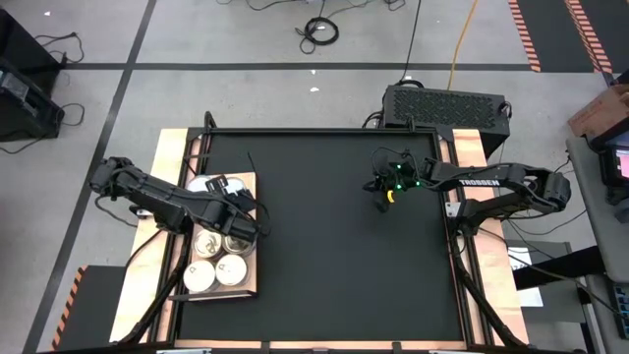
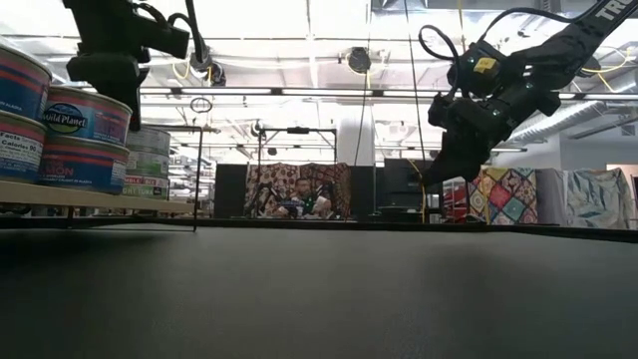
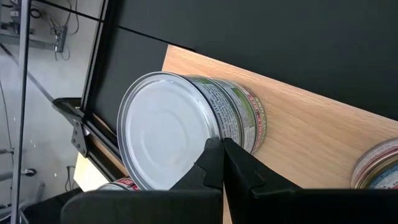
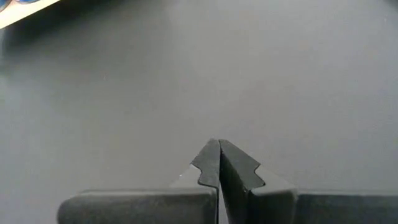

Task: Stack canned seafood by type on shelf
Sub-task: Stack the green tuna can on top of the green cans on the shelf, then return to Home Position

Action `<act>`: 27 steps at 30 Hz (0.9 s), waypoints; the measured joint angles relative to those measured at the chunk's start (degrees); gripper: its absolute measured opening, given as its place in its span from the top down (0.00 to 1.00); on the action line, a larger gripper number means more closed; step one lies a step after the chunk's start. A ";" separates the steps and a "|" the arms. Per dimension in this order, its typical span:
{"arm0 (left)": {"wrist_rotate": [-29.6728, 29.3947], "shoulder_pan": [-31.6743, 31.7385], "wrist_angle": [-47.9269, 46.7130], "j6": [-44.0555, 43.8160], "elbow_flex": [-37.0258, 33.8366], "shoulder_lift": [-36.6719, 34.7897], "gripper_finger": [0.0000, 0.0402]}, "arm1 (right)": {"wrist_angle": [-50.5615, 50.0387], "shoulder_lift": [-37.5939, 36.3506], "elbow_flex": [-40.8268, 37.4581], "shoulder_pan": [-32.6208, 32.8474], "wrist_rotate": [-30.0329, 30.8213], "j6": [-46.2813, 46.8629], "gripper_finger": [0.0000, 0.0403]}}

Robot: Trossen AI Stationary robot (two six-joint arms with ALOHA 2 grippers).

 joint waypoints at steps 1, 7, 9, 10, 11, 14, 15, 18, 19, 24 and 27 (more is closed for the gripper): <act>-0.02 0.00 -0.01 -0.19 0.00 0.00 1.00 | 0.00 0.00 0.00 0.00 -0.02 0.00 1.00; -0.07 0.00 0.00 -0.18 0.00 0.00 0.95 | -0.04 0.00 0.01 0.00 -0.02 -0.01 1.00; -0.09 -0.04 -0.02 -0.20 0.00 0.00 0.92 | -0.04 -0.01 0.00 0.00 -0.02 -0.02 1.00; -0.06 -0.04 -0.01 -0.20 0.00 0.00 0.90 | -0.04 0.00 0.00 0.00 -0.02 -0.01 1.00; 0.05 -0.04 0.00 -0.20 0.00 0.00 0.88 | -0.04 0.00 0.00 0.00 -0.02 0.00 1.00; 0.46 -0.04 0.00 -0.17 0.00 0.00 0.81 | -0.04 0.00 0.01 0.00 -0.02 0.00 1.00; 0.57 -0.04 -0.01 0.08 0.01 0.00 0.79 | -0.04 0.00 0.00 0.00 -0.02 0.00 1.00; 1.29 -0.04 -0.39 2.64 0.18 0.00 0.74 | -0.04 0.00 0.00 0.00 -0.02 0.00 1.00; 1.40 -0.04 -0.92 3.32 0.54 0.00 0.73 | -0.04 -0.02 0.00 0.00 -0.04 0.00 1.00; 1.40 -0.04 -5.03 5.45 5.20 0.00 0.71 | -0.05 0.00 0.00 0.00 -0.18 0.00 1.00; 1.38 -0.04 -6.40 9.70 9.65 -0.12 0.71 | 0.00 0.00 0.00 0.00 -0.22 0.00 1.00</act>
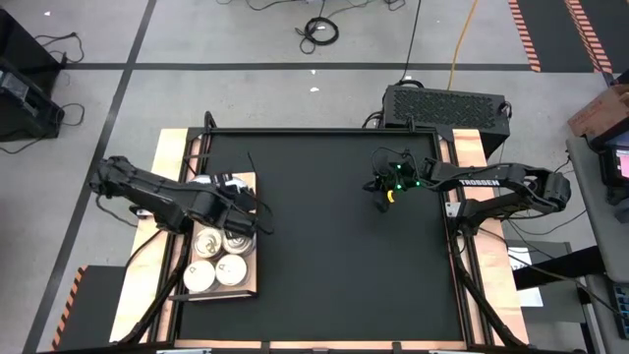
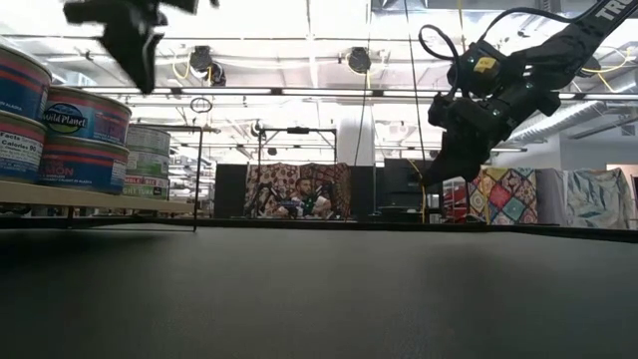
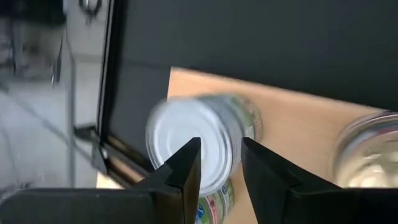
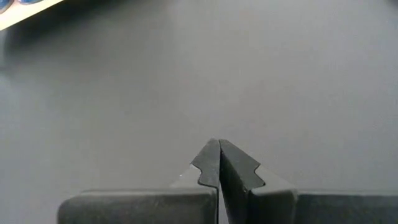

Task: Stack canned seafood by type on shelf
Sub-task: Return to Home Position

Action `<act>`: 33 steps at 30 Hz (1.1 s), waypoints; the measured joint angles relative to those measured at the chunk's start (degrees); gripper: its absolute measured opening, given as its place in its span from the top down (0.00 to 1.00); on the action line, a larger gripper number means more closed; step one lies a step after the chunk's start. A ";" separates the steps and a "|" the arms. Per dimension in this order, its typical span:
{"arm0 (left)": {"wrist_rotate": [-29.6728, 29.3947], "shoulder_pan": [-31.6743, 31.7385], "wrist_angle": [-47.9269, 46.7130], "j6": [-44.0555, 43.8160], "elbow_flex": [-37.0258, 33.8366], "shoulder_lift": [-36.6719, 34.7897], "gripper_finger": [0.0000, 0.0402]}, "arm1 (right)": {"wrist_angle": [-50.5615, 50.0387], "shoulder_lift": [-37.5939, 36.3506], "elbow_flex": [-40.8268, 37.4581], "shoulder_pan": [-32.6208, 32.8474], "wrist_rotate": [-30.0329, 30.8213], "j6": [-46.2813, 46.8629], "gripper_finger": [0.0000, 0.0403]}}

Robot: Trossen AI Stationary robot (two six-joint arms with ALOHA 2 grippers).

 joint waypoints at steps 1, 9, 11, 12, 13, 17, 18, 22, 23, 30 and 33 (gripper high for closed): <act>-0.03 -0.03 0.08 2.03 1.54 -0.23 0.71 | 0.08 0.00 0.00 0.00 0.00 0.00 1.00; -5.95 0.40 30.64 30.52 2.85 -6.76 0.71 | 1.97 0.00 0.02 0.02 -0.45 2.14 1.00; -2.35 1.43 40.93 39.57 0.13 -8.77 0.71 | 3.63 0.00 0.00 0.00 -2.06 3.29 1.00; 0.31 2.16 44.99 43.11 -1.46 -9.82 0.71 | 4.56 0.00 0.05 0.02 -3.29 3.73 1.00; 2.97 3.19 47.86 45.83 -2.92 -10.77 0.71 | 5.11 -0.02 0.18 0.16 -4.65 4.04 1.00; 10.07 8.61 55.73 49.16 -8.33 -15.14 0.71 | 6.38 -0.02 1.23 1.72 -6.47 4.95 1.00; 11.58 10.19 57.65 49.30 -9.98 -16.35 0.71 | 6.47 -0.02 1.68 2.25 -6.37 4.98 1.00; 19.06 16.39 68.23 50.67 -18.14 -21.99 0.71 | 6.46 -0.10 3.76 4.33 -6.36 4.74 1.00; 20.81 17.94 71.21 50.95 -20.22 -23.49 0.71 | 6.44 -0.49 4.19 4.83 -6.33 4.46 1.00; 25.50 25.44 85.08 46.55 -33.23 -34.16 0.71 | 6.14 -7.33 5.23 6.41 -6.04 3.81 1.00; 25.49 27.33 87.81 44.19 -36.84 -39.15 0.71 | 5.33 -12.34 5.22 6.40 -5.98 2.86 1.00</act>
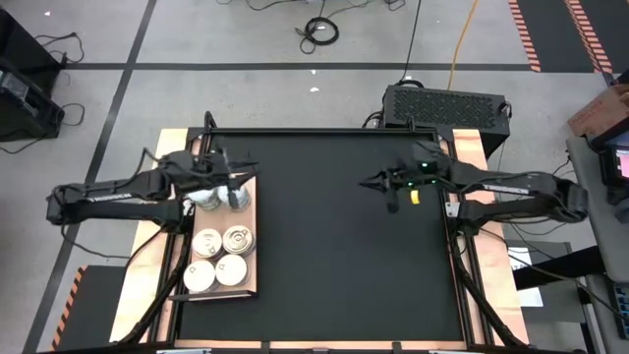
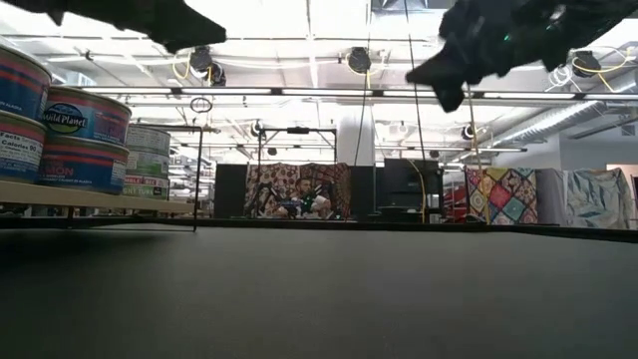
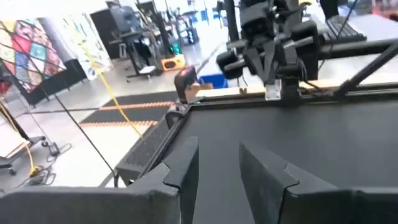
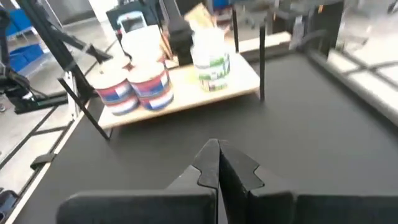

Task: Stack canned seafood by type on shelf
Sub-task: Return to Home Position

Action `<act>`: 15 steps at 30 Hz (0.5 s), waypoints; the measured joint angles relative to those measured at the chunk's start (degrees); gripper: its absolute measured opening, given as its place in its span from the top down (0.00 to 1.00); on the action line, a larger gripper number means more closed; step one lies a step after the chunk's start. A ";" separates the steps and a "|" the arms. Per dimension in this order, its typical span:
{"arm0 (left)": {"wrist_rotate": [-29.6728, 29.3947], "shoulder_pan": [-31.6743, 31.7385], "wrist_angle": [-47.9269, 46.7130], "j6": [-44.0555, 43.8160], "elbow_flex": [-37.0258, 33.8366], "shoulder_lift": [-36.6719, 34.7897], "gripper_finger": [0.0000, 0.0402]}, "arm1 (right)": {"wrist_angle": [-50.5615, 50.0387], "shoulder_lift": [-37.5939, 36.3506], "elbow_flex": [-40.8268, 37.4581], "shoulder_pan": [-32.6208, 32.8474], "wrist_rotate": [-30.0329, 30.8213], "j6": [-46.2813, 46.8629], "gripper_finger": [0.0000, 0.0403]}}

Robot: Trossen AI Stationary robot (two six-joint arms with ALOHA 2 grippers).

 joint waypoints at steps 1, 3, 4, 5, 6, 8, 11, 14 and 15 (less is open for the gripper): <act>0.05 0.48 0.12 -0.47 -1.11 -1.83 0.71 | -0.49 -1.57 0.00 -0.02 0.18 -0.55 1.00; 0.25 0.89 0.66 -2.26 -2.72 -5.22 0.71 | -2.46 -5.02 0.00 -0.02 1.86 -1.31 1.00; 0.25 0.93 0.68 -3.24 -3.45 -7.11 0.71 | -3.28 -6.62 0.00 -0.02 3.26 -1.39 1.00; 0.23 0.97 0.66 -3.74 -4.21 -8.82 0.71 | -4.40 -8.31 0.00 -0.02 4.99 -1.53 1.00; 0.27 0.95 0.81 -4.56 -4.89 -10.49 0.71 | -6.28 -9.96 -0.03 -0.02 6.61 -1.54 1.00; 0.32 0.91 0.55 -5.22 -6.27 -13.79 0.71 | -7.44 -13.20 -1.13 -0.04 9.05 -1.46 1.00; 0.32 0.91 0.09 -6.17 -8.21 -18.08 0.71 | -7.48 -18.36 -4.06 -0.04 11.38 0.08 1.00; 0.31 0.91 0.89 -6.58 -10.48 -21.70 0.71 | -6.69 -23.36 -7.80 -0.02 14.55 2.63 1.00; 0.30 0.91 0.69 -7.02 -11.24 -22.61 0.71 | -5.55 -24.88 -9.21 -0.02 15.73 3.68 1.00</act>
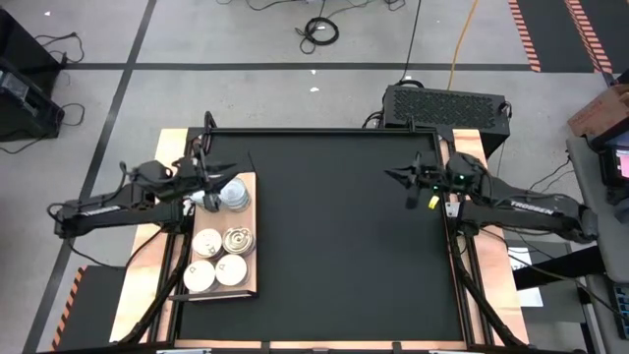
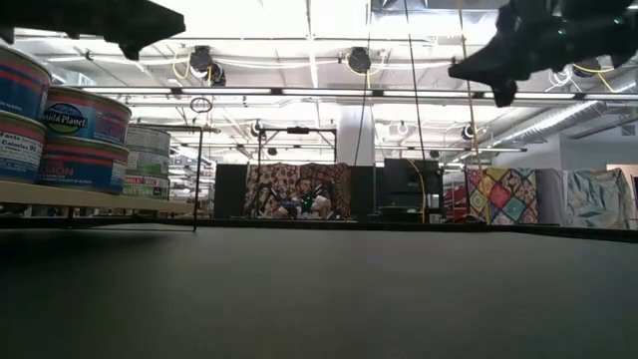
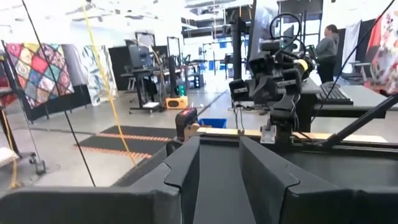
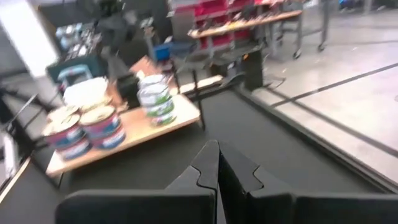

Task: Stack canned seafood by type on shelf
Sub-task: Return to Home Position

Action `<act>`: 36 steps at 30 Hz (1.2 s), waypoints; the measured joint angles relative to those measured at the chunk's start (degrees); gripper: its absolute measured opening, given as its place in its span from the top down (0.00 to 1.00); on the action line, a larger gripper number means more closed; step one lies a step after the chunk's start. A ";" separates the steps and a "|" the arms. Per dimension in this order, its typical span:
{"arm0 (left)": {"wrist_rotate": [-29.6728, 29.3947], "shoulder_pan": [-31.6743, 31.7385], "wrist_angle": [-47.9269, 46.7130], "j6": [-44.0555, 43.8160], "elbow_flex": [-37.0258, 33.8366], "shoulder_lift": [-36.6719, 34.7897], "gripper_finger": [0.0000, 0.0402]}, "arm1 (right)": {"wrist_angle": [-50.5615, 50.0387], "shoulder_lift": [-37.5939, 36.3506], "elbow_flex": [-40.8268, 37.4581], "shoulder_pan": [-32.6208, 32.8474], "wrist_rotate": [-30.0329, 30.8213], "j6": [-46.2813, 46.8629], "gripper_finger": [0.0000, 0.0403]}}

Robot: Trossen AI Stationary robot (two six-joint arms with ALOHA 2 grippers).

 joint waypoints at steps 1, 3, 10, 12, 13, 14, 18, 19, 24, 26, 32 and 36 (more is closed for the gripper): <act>0.02 0.00 -0.07 -0.72 -0.63 -0.68 0.71 | 1.06 -1.45 -1.33 0.00 1.04 0.77 1.00; 0.01 0.00 1.04 -1.04 -2.06 -1.84 0.71 | 3.10 -4.01 -3.80 -0.02 2.67 2.00 1.00; 0.53 0.00 5.81 -2.34 -8.49 -2.47 0.71 | 4.07 -10.23 -9.54 -0.15 7.08 5.83 1.00; 1.00 0.00 6.56 -2.57 -9.22 -2.47 0.71 | 3.89 -10.94 -10.13 -0.13 7.16 5.96 1.00; 1.08 0.00 6.55 -2.57 -9.37 -2.47 0.71 | 3.93 -11.14 -10.22 -0.13 7.11 5.96 1.00; 1.11 0.00 6.64 -2.59 -9.42 -2.47 0.71 | 3.93 -11.27 -10.28 -0.13 7.10 5.96 1.00; 1.50 0.00 6.88 -2.59 -9.46 -2.47 0.71 | 3.73 -11.32 -10.28 -0.13 7.12 5.92 1.00; 2.31 0.00 6.87 -2.59 -9.47 -2.47 0.71 | 3.63 -11.32 -10.28 -0.13 7.05 5.90 1.00; 4.01 0.00 6.87 -4.09 -9.48 -2.47 0.71 | 2.67 -11.32 -10.28 -0.13 6.84 5.76 1.00; 3.96 0.00 6.79 -5.01 -9.48 -2.47 0.71 | 2.20 -11.32 -10.28 -0.13 6.84 5.75 1.00; 3.73 0.00 6.32 -6.66 -9.62 -2.47 0.71 | 2.87 -11.34 -12.34 -0.13 6.77 6.80 1.00; 3.69 0.00 6.71 -7.13 -11.01 -2.47 0.71 | 3.50 -11.35 -14.61 -0.13 6.75 7.87 1.00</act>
